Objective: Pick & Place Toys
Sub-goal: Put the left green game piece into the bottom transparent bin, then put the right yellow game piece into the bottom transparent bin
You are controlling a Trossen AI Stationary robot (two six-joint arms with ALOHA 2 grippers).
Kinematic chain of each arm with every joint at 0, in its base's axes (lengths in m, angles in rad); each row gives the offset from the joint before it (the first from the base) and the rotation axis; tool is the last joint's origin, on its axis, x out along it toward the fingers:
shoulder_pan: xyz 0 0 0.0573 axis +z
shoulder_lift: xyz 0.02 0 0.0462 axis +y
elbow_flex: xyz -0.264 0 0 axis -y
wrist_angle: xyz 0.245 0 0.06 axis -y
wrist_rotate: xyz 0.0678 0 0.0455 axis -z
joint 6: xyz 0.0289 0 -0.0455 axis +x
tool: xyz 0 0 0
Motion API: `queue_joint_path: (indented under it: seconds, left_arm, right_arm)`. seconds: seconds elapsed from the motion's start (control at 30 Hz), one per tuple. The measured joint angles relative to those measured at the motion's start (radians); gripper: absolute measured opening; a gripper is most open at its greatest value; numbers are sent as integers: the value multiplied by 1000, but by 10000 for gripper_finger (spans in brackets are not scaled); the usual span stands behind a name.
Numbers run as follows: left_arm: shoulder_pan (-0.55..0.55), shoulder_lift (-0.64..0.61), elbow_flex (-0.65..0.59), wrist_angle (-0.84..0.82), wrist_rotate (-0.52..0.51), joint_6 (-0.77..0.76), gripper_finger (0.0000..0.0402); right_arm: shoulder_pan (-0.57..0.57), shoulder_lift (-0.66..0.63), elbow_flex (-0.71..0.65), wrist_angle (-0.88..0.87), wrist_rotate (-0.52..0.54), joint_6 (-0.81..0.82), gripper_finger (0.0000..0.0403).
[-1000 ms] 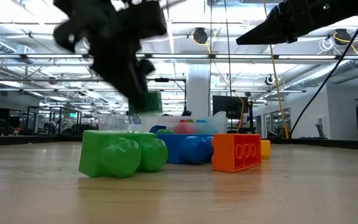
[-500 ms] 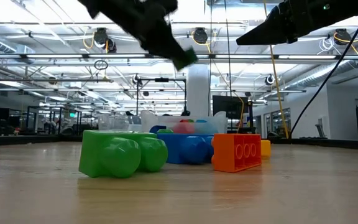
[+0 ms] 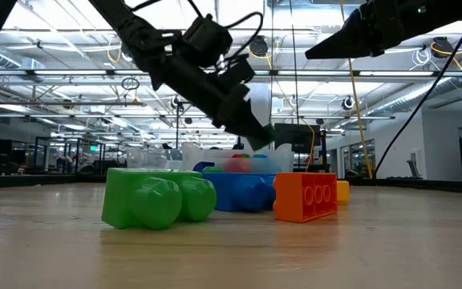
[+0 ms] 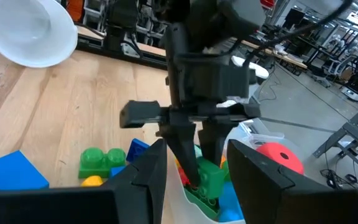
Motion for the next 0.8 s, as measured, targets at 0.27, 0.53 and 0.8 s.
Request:
queue_joint_path:
  seconds: [0.27, 0.53, 0.8]
  left_arm:
    - [2, 0, 0, -35, -35, -91, 186]
    - [2, -84, -1, -97, -31, -175, 285]
    - [2, -436, 1, -459, -28, -140, 329]
  right_arm:
    - [0, 0, 0, 1, 0, 0, 141]
    - [0, 0, 0, 1, 0, 0, 141]
    - [0, 7, 0, -79, -157, 40, 152]
